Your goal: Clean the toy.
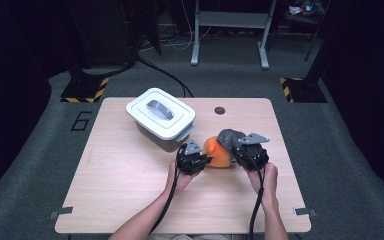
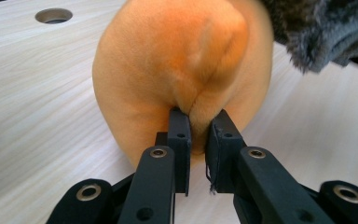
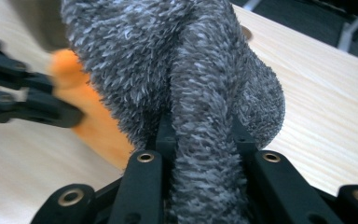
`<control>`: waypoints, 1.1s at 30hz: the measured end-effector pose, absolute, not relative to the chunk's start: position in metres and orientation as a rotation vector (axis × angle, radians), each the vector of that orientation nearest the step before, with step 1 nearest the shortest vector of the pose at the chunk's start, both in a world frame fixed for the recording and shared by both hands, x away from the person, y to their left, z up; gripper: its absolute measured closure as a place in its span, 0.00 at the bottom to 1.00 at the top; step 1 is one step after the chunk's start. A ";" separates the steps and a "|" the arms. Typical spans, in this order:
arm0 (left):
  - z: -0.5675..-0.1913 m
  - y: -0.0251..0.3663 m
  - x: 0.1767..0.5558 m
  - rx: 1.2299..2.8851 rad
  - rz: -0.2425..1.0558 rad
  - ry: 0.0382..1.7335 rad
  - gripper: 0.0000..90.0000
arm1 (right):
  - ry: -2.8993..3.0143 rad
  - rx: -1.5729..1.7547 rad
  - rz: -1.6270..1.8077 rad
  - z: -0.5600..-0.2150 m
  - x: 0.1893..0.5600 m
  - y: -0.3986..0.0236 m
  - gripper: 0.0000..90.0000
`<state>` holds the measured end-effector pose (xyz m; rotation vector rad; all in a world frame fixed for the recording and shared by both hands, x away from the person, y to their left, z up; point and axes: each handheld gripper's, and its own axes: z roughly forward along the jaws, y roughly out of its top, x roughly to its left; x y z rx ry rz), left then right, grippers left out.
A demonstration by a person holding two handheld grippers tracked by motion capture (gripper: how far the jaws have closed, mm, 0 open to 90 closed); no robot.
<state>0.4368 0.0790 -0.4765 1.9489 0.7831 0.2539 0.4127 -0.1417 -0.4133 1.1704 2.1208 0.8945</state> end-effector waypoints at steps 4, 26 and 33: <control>-0.474 0.078 0.433 1.974 0.245 0.778 0.90 | 2.172 1.139 0.853 -0.413 0.414 -0.126 0.81; -0.488 0.074 0.446 2.028 0.401 0.778 0.83 | 2.187 1.153 0.831 -0.431 0.438 -0.114 0.81; -0.489 0.075 0.446 2.014 0.394 0.782 0.84 | 2.173 1.155 0.797 -0.430 0.437 -0.116 0.82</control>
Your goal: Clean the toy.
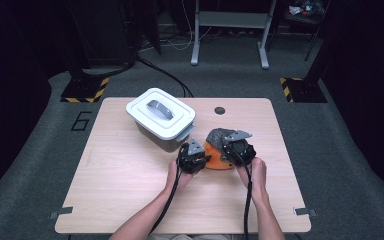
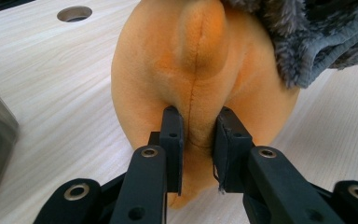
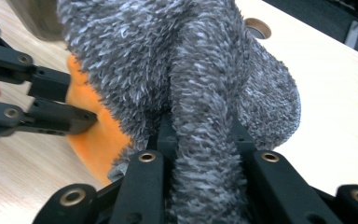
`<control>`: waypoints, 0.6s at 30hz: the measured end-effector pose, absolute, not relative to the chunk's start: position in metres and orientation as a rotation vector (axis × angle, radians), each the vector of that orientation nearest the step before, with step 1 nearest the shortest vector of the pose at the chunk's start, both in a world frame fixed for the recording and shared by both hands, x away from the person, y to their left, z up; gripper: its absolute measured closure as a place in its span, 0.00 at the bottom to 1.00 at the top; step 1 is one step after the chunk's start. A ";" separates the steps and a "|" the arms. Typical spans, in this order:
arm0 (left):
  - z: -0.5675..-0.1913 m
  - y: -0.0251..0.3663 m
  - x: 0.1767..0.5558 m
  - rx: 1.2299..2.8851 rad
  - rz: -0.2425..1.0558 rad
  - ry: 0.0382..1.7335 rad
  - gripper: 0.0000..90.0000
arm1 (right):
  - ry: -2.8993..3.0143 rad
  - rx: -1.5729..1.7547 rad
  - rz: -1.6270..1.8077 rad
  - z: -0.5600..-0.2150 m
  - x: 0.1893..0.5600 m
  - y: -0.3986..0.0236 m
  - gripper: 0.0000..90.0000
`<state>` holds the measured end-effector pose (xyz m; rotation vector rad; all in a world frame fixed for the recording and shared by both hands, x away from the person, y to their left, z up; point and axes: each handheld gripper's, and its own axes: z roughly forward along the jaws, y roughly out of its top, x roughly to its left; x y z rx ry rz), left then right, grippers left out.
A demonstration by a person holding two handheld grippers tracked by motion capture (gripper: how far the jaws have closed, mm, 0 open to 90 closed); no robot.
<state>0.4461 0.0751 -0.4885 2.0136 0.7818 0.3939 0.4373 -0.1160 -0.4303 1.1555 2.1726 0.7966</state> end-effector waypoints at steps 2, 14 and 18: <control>-0.489 0.076 0.446 2.004 0.395 0.785 0.84 | 2.166 1.171 0.795 -0.431 0.437 -0.120 0.81; -0.491 0.078 0.446 1.991 0.385 0.775 0.84 | 2.121 1.322 0.788 -0.446 0.444 -0.156 0.81; -0.492 0.079 0.445 1.987 0.385 0.777 0.84 | 2.118 1.379 0.739 -0.457 0.449 -0.168 0.81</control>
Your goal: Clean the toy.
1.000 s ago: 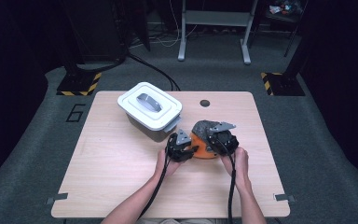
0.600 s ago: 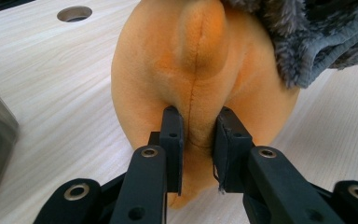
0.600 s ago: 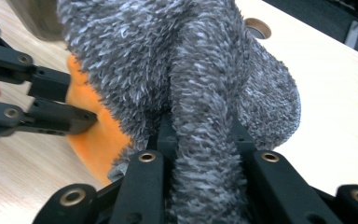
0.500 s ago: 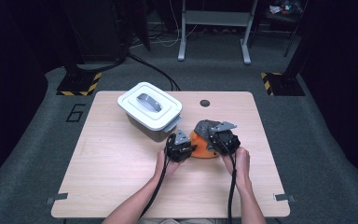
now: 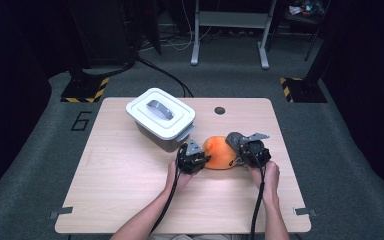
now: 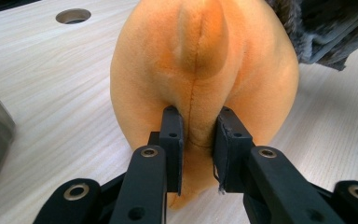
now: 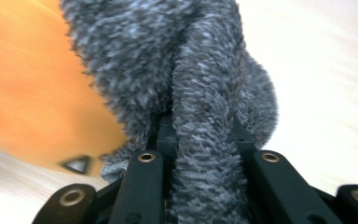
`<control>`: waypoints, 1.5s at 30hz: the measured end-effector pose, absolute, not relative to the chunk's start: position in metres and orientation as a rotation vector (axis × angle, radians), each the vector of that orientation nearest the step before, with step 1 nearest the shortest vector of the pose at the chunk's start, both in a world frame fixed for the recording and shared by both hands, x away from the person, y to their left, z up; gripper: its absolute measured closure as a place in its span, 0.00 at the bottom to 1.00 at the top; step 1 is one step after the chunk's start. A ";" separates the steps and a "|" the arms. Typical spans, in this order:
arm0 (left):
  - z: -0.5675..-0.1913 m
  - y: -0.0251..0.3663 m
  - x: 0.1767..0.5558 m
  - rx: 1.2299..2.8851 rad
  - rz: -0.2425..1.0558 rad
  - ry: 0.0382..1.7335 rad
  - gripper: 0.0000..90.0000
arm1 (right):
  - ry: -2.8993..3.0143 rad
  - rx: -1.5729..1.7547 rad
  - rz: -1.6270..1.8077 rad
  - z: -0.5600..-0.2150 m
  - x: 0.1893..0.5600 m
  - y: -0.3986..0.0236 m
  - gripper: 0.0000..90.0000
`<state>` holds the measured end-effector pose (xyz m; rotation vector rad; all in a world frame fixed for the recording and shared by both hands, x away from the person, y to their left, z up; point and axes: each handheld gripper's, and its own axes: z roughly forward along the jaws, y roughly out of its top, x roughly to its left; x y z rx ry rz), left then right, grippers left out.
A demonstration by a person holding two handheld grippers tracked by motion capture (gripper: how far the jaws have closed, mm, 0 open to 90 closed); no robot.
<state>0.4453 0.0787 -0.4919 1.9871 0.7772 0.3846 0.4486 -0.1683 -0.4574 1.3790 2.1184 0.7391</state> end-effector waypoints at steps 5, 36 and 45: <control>-0.493 0.080 0.445 1.985 0.384 0.777 0.84 | 2.154 1.445 0.701 -0.480 0.458 -0.179 0.81; -0.486 0.074 0.443 1.977 0.388 0.765 0.84 | 2.157 1.190 0.823 -0.429 0.433 -0.129 0.81; -0.487 0.075 0.444 1.974 0.385 0.770 0.84 | 2.128 1.316 0.829 -0.444 0.442 -0.156 0.81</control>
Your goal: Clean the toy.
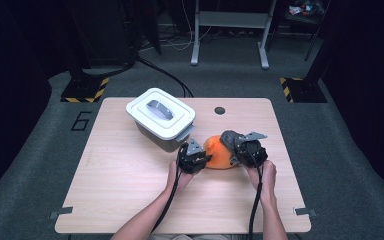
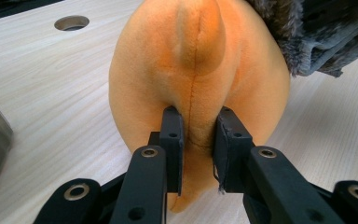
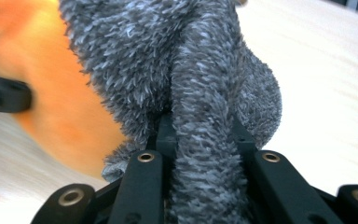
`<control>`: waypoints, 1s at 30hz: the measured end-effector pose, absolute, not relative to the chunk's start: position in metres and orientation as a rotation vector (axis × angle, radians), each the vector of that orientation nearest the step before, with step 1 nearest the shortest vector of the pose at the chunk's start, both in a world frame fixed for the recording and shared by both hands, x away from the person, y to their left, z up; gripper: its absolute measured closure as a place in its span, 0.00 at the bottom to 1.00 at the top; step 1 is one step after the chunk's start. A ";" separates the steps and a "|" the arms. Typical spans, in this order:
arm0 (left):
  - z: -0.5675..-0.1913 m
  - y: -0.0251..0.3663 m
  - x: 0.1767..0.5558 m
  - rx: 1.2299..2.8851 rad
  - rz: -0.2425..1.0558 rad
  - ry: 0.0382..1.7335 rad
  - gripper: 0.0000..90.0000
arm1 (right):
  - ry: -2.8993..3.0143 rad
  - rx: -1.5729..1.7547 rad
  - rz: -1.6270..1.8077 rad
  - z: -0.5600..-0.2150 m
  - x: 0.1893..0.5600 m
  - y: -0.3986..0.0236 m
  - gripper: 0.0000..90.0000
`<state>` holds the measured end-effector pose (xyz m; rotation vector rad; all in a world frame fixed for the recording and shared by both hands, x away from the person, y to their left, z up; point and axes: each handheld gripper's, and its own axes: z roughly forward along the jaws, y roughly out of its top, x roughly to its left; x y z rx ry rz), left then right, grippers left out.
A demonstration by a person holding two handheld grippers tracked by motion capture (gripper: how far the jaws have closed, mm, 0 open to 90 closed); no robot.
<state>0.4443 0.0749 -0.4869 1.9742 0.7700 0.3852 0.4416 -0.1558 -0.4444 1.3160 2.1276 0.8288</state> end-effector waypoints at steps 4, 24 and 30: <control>-0.487 0.075 0.444 1.978 0.380 0.770 0.84 | 2.120 1.389 0.809 -0.453 0.446 -0.168 0.81; -0.489 0.077 0.446 1.971 0.381 0.784 0.84 | 2.095 1.461 0.805 -0.462 0.442 -0.190 0.81; -0.489 0.077 0.446 1.970 0.378 0.786 0.84 | 2.101 1.323 0.857 -0.433 0.426 -0.170 0.81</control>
